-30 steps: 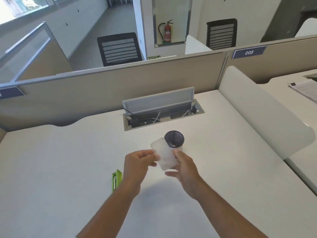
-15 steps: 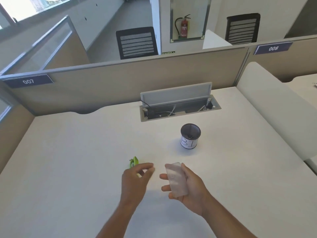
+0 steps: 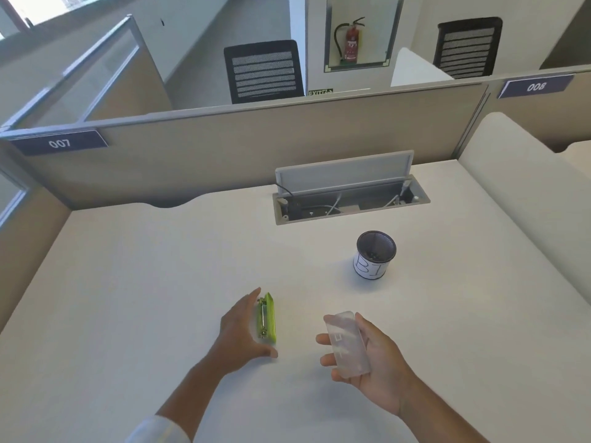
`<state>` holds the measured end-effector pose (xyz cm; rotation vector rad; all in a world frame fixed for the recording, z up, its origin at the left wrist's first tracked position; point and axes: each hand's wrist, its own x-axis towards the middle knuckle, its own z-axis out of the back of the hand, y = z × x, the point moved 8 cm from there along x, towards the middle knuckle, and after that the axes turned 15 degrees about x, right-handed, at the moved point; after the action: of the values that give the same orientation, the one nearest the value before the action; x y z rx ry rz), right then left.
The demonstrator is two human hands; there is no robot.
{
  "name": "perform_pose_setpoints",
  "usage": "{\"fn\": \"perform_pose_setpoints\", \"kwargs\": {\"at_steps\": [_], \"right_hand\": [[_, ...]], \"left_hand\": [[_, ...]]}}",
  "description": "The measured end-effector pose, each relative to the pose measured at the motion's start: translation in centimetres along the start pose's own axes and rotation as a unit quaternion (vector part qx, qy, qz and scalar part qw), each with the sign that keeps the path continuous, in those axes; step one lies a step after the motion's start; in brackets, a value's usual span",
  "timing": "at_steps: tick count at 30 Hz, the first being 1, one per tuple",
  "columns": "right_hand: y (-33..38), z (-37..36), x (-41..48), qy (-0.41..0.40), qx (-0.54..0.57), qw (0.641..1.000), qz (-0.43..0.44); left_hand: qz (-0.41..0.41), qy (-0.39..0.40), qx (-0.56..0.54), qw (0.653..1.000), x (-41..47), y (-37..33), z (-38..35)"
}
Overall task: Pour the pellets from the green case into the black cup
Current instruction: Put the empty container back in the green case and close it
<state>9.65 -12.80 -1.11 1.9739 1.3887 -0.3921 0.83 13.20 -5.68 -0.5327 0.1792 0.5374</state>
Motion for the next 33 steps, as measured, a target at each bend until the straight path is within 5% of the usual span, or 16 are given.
{"fn": "perform_pose_setpoints", "kwargs": {"at_steps": [20, 33], "right_hand": [[1.0, -1.4, 0.8, -0.002, 0.011, 0.999, 0.033], [1.0, -5.6, -0.6, 0.098, 0.008, 0.995, 0.020]], "left_hand": [[-0.099, -0.087, -0.061, 0.989, -2.8, -10.3, 6.1], [-0.211, -0.128, 0.126, 0.961, -6.9, -19.8, 6.2]]}}
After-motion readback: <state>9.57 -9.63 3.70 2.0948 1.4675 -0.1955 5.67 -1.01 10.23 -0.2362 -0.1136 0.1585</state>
